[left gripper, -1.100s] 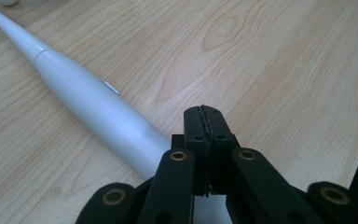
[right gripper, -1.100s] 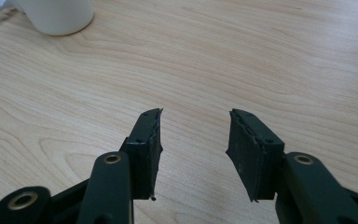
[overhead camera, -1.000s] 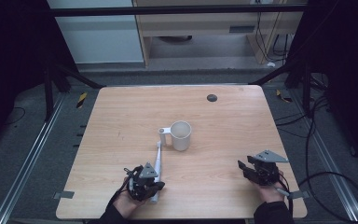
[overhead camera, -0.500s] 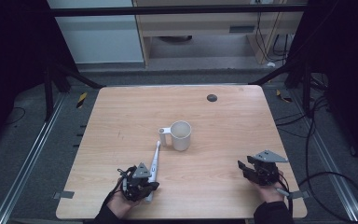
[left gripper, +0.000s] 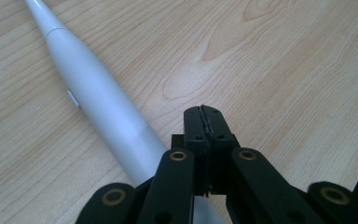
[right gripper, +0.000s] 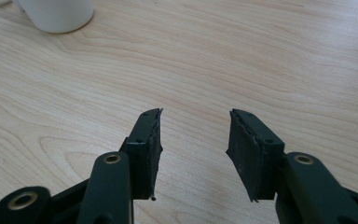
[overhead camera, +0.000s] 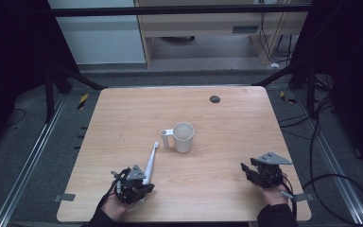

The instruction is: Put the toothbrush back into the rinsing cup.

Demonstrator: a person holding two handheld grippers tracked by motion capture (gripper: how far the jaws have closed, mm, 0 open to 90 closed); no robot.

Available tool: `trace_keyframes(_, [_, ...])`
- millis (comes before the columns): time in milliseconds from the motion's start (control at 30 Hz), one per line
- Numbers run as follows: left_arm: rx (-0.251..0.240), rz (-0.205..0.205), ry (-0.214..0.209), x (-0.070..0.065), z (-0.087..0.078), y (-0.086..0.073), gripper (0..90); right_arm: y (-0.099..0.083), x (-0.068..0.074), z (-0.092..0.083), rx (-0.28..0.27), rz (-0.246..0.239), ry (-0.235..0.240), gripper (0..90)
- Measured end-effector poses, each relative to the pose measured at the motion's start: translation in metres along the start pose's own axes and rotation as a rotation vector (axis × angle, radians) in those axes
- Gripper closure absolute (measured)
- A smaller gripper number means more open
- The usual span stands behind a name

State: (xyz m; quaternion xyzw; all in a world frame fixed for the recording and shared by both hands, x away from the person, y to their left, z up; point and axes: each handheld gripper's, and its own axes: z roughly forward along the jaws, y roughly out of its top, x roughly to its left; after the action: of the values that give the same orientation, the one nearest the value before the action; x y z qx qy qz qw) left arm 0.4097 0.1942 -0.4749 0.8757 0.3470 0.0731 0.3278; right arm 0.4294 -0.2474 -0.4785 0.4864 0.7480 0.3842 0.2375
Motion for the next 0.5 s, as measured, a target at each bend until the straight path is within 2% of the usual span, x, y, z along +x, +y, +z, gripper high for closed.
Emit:
trace_keyframes(100, [0.013,0.0,0.006,0.003,-0.002,-0.002,88.7,0.0,0.0,0.0,0.0,-0.001,0.0,53.9])
trace_keyframes(267, [0.004,-0.01,0.014,0.004,-0.003,-0.004,88.5,0.0,0.0,0.0,0.0,-0.001,-0.001,53.9])
trace_keyframes(500, [-0.046,-0.037,0.066,0.013,-0.017,0.002,82.5,0.0,0.0,0.0,0.001,0.004,-0.004,53.6])
